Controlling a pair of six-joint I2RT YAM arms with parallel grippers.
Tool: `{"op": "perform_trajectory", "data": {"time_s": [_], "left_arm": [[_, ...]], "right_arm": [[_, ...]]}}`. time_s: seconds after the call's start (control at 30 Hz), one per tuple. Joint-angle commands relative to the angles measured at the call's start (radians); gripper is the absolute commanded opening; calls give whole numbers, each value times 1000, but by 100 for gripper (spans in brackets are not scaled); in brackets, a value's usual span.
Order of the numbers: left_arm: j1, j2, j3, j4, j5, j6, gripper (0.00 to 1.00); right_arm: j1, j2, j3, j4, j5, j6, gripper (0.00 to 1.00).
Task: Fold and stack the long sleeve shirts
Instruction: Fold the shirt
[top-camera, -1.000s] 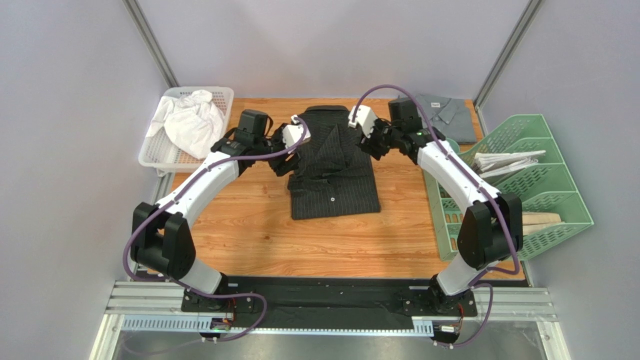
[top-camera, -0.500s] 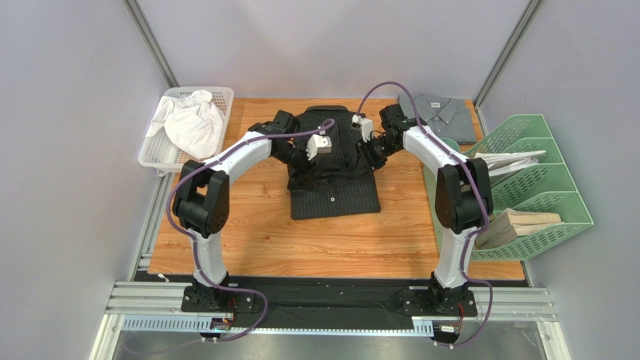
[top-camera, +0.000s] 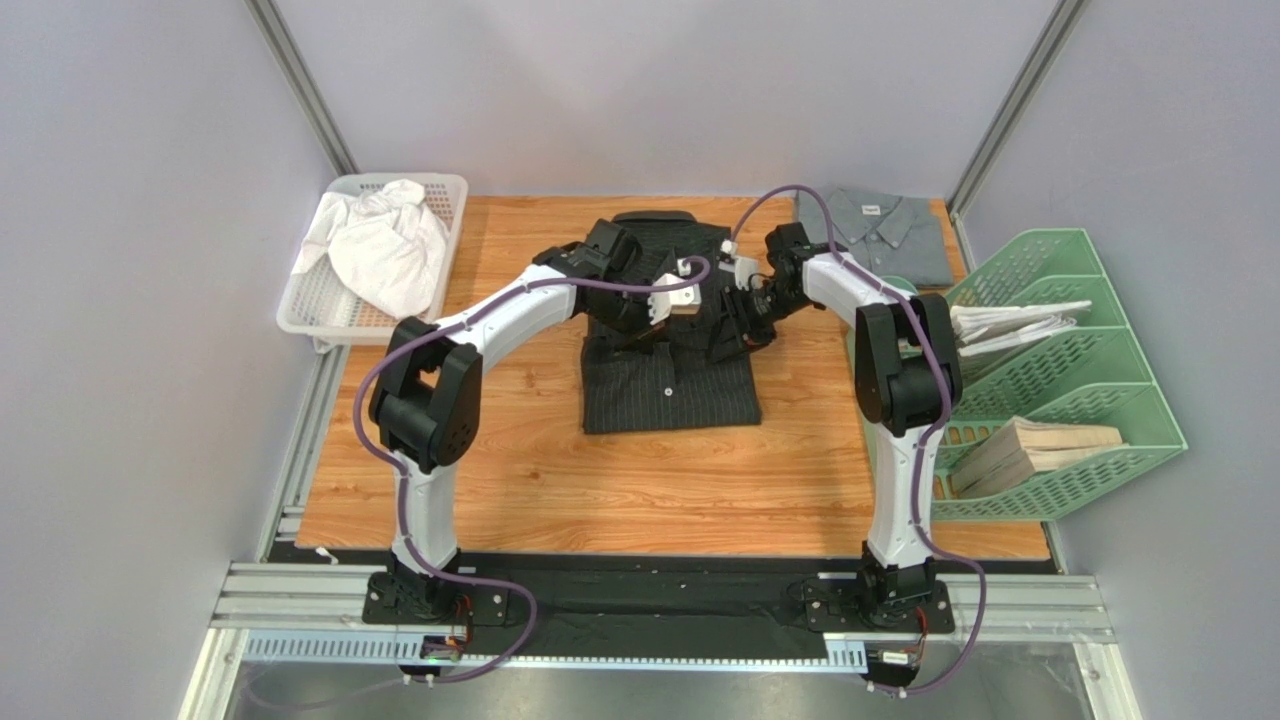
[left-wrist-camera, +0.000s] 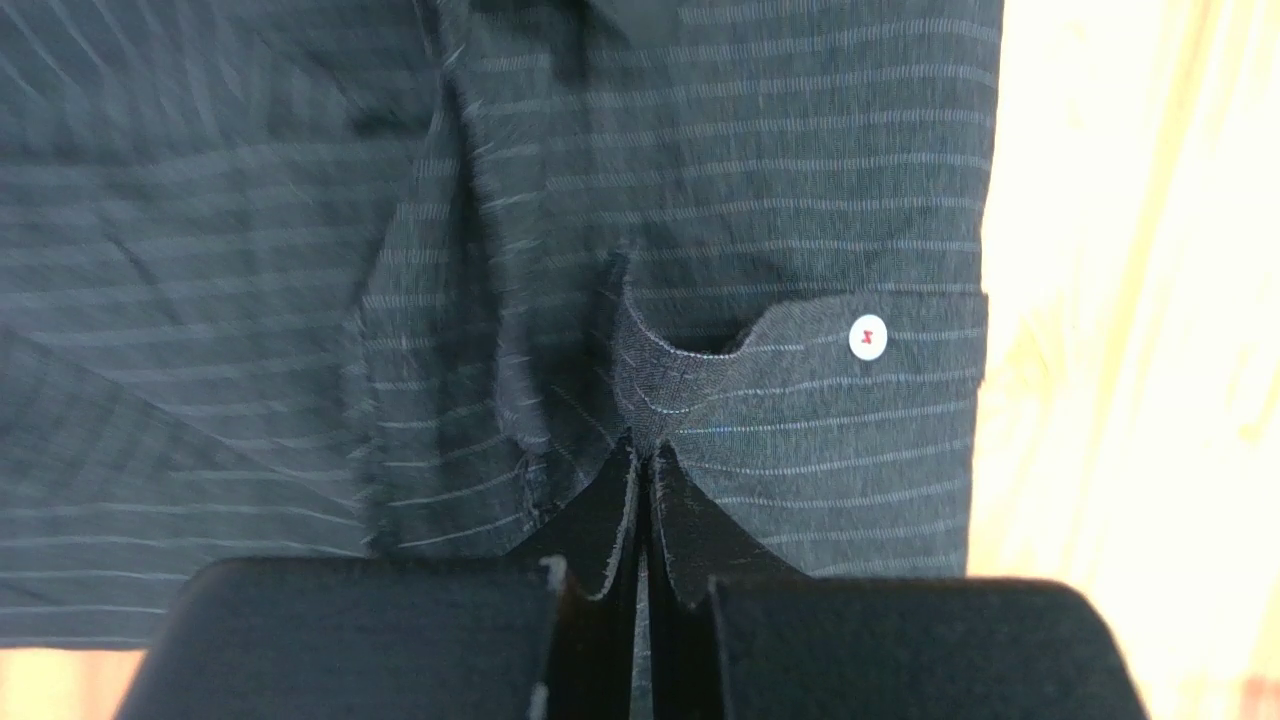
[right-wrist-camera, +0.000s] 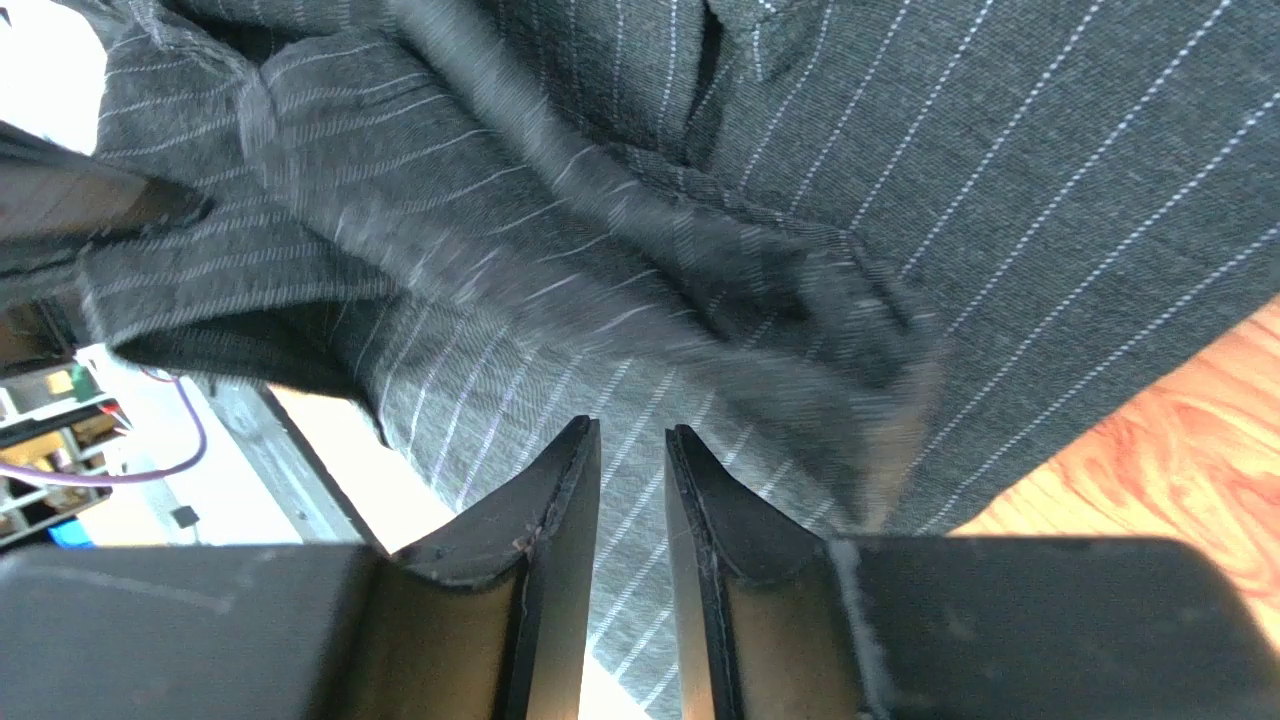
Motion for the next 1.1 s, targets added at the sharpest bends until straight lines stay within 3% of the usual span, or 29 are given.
{"op": "perform_trajectory", "data": {"time_s": [0.0,0.2,0.27,0.33,0.43,0.53,0.6,0.63,0.73,0.77,1.0,1.03,1.07], "left_arm": [[-26,8,74,66,8,24,0],[-64,-10,29,141,-9,85,0],[-75,-1,9,143,-49,100,5],[-74,7,11,99,-67,97,14],[-42,-36,-27,91,-57,38,40],[9,-125,-98,137,-52,-33,53],[61,-214,-162,204,-41,-113,55],[80,-247,-208,226,-25,-148,61],[129,-353,-277,243,11,-194,63],[132,-384,-290,235,2,-190,63],[161,-413,-337,174,-23,-223,62],[163,-418,-340,174,-30,-228,62],[164,-426,-340,171,-32,-229,62]], "right_arm": [[-4,-3,22,27,-35,54,28],[-9,-44,-1,49,-84,96,34],[-7,-55,-8,52,-98,102,36],[-9,-61,-9,53,-102,102,38],[-9,-70,-5,53,-121,109,40],[-4,-81,-5,58,-162,134,41],[5,-88,-12,72,-182,163,40],[8,-92,-12,72,-199,181,40],[31,-98,-25,99,-233,240,46],[45,-98,-30,133,-237,257,52],[88,-18,37,205,-251,392,71],[92,-12,38,210,-253,404,80],[103,-6,36,225,-257,433,82]]}}
